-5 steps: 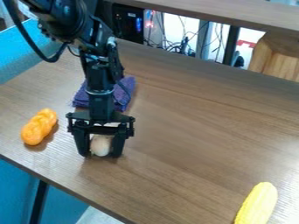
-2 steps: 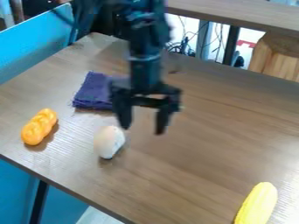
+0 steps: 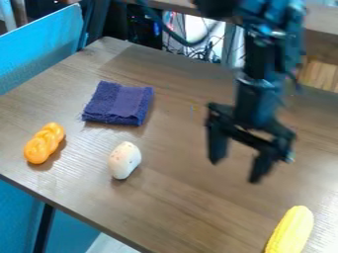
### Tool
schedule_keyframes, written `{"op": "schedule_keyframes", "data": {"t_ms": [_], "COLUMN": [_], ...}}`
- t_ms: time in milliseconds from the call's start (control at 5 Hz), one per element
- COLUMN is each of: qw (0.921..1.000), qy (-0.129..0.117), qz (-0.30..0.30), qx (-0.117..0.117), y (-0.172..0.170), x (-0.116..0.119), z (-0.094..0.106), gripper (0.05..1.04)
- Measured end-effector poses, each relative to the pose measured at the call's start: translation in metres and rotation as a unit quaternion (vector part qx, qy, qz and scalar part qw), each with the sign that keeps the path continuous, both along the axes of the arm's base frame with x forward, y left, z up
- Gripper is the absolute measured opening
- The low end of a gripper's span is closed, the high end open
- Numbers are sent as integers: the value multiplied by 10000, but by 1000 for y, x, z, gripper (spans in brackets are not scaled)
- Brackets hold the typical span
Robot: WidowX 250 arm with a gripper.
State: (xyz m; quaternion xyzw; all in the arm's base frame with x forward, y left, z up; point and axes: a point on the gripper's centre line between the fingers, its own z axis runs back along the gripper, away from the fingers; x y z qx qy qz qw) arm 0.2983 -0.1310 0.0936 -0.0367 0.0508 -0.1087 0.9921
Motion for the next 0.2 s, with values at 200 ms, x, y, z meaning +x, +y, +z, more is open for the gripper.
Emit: {"op": "schedule_keyframes", "data": {"t_ms": [200], "qw": [9976], "qy": [193], "qz": [-561], "qx": [-364], "y": [-47], "x": [-6], "z": [-10], "gripper": [988]}}
